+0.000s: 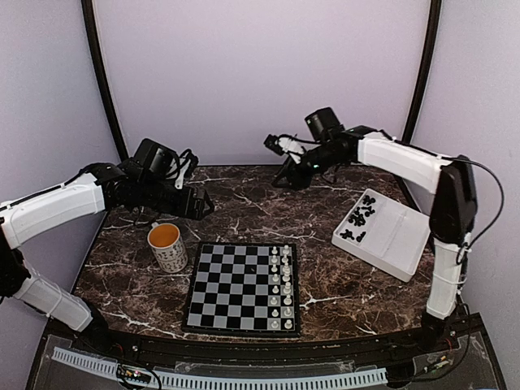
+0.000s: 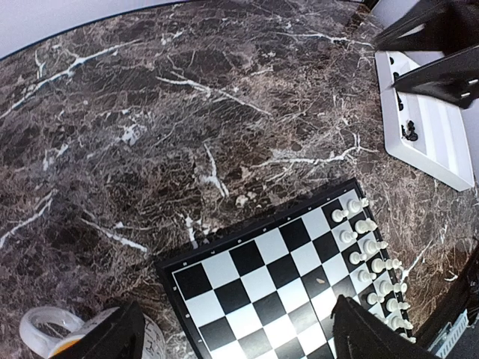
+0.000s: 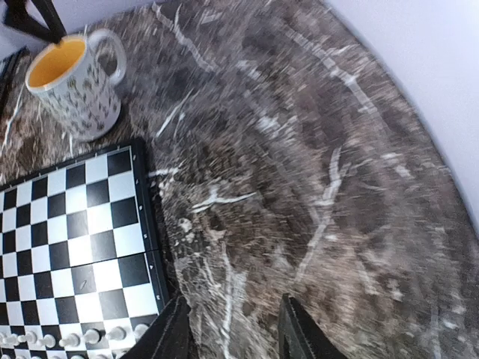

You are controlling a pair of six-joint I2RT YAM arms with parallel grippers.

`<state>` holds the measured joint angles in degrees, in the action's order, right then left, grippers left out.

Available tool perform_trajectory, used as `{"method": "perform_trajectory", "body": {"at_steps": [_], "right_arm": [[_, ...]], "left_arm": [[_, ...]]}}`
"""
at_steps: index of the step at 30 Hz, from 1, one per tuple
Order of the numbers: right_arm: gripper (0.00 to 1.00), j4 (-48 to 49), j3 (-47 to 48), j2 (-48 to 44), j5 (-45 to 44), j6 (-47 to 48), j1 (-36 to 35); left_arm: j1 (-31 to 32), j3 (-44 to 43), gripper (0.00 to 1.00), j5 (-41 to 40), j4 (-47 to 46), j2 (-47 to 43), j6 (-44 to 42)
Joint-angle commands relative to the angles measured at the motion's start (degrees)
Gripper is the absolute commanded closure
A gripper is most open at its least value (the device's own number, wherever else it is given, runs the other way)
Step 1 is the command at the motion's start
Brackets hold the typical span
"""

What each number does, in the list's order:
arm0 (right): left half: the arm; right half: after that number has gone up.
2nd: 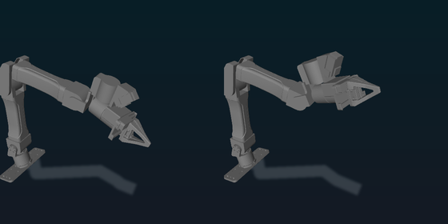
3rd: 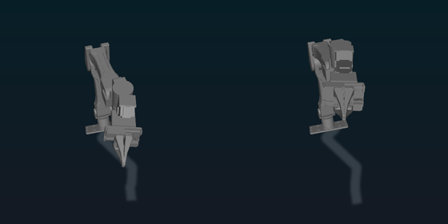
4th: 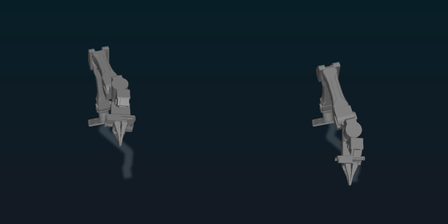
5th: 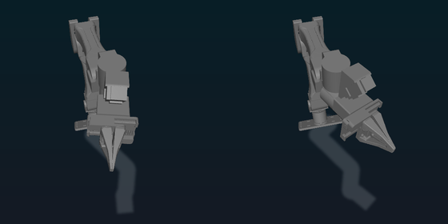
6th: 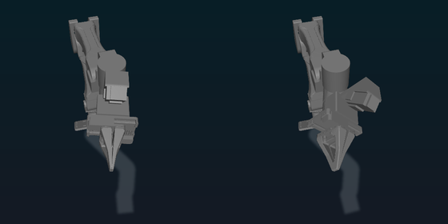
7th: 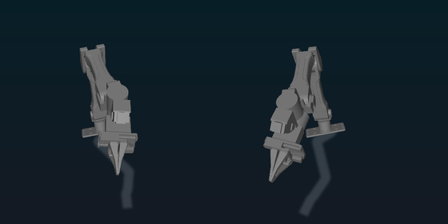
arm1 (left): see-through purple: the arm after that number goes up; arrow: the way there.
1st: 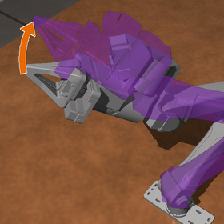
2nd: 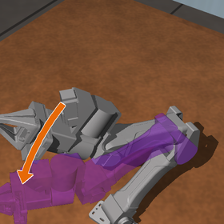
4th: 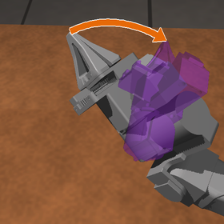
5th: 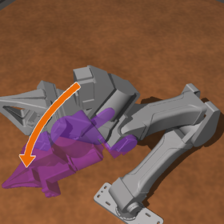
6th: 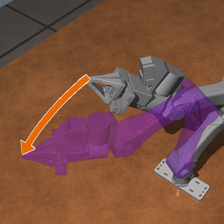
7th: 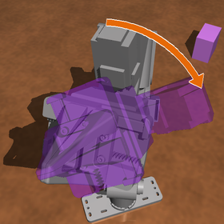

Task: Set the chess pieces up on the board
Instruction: Move the chessboard to the center of the board, then pick up the rook from the storage box.

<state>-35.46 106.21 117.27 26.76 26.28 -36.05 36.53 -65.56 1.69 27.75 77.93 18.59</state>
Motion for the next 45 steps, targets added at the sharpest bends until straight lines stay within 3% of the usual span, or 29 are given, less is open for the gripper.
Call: {"method": "perform_trajectory", "body": {"at_steps": [1, 6, 10, 16, 19, 24, 29, 35, 45], "right_arm": [[0.56, -1.31, -13.31, -14.08, -3.33, 0.51, 1.7], [0.58, -4.44, -26.02, -23.35, -6.5, -0.12, 10.31], [0.67, -6.14, -30.98, -26.09, -10.36, -1.77, 18.36], [0.78, -7.13, -27.11, -19.47, -16.07, -3.42, 23.4], [0.8, -7.37, -23.24, -13.85, -18.32, -5.16, 23.7], [0.77, -5.26, -22.0, -9.18, -20.92, -6.88, 25.06], [0.76, -4.72, -21.17, -9.23, -20.53, -8.45, 26.66], [0.76, -5.09, -19.55, -7.26, -19.05, -8.05, 28.43], [0.69, -5.19, -15.37, -0.57, -18.07, -6.03, 29.37]], "left_arm": [[-0.06, -1.08, 0.11, 0.47, -4.19, -0.66, -5.77], [-0.06, -1.58, 0.18, 5.43, -9.99, 0.11, -9.59], [-0.06, -3.42, 0.28, 9.42, -12.23, 3.27, -10.13], [-0.07, -2.09, 0.32, 13.45, -12.54, 5.05, -2.45], [-0.06, -1.7, 0.31, 13.82, -10.65, 4.47, -3.9], [-0.14, 1.18, 0.27, 11.69, -16.4, 5.4, -12.27], [-0.34, 3.64, 0.26, 11.49, -25.74, 7.98, -13.04], [-2.88, 2.96, 0.26, 14.23, -25.51, 7.2, -16.04], [-14.4, 4.83, 0.26, 24.98, -31.51, 7.61, -7.85]]}}
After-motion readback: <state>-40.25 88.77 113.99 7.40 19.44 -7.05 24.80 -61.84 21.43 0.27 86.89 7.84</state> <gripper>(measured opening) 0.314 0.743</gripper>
